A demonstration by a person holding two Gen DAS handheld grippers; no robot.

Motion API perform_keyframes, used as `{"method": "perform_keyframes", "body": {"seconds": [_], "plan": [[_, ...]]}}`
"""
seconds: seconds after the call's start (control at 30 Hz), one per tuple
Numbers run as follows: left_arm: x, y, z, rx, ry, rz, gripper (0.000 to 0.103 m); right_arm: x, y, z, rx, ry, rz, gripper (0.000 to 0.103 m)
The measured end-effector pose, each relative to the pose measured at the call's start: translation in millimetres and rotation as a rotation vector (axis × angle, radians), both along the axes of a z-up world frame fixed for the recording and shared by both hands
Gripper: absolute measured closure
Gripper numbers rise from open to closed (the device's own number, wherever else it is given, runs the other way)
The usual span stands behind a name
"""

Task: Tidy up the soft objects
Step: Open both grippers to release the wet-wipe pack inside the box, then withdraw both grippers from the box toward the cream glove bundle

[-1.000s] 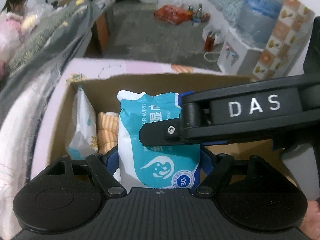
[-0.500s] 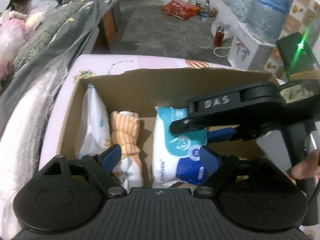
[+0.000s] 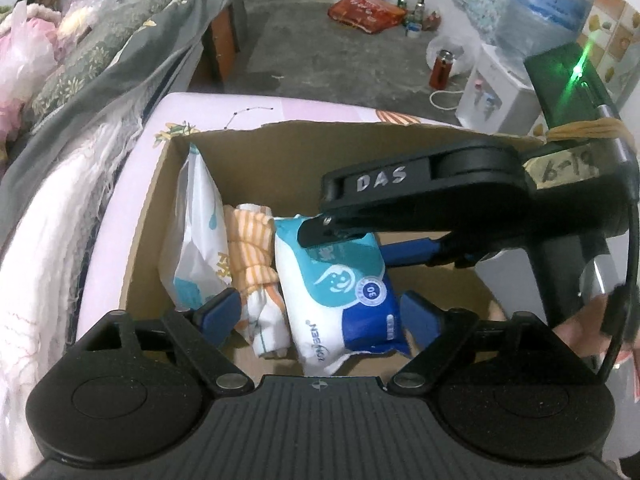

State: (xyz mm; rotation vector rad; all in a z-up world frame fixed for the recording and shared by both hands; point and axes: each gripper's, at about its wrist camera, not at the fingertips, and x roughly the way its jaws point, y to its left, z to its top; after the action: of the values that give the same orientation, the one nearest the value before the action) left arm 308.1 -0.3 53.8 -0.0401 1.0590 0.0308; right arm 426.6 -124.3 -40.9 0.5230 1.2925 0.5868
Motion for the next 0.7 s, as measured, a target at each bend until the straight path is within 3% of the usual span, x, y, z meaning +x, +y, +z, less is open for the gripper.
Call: {"method": "perform_keyframes", "body": {"seconds": [0.13, 0.33, 0.53, 0.7], "plan": [[-15, 0, 15, -0.027, -0.031, -0.003, 0.009, -2, -18, 4, 0.049, 0.035, -0.039, 0.044], [-66, 1, 56, -0.056, -0.129, -0.024, 0.005, -39, -58, 48, 0.074, -0.054, -0.075, 0.039], [-148, 14, 103, -0.103, -0.198, -0.048, 0.003, -116, -112, 118, 0.132, -0.217, -0.063, 0.034], [-226, 33, 130, -0.133, -0.204, -0.045, 0.0, -206, -160, 173, 0.189, -0.355, -0.028, 0.031]]}}
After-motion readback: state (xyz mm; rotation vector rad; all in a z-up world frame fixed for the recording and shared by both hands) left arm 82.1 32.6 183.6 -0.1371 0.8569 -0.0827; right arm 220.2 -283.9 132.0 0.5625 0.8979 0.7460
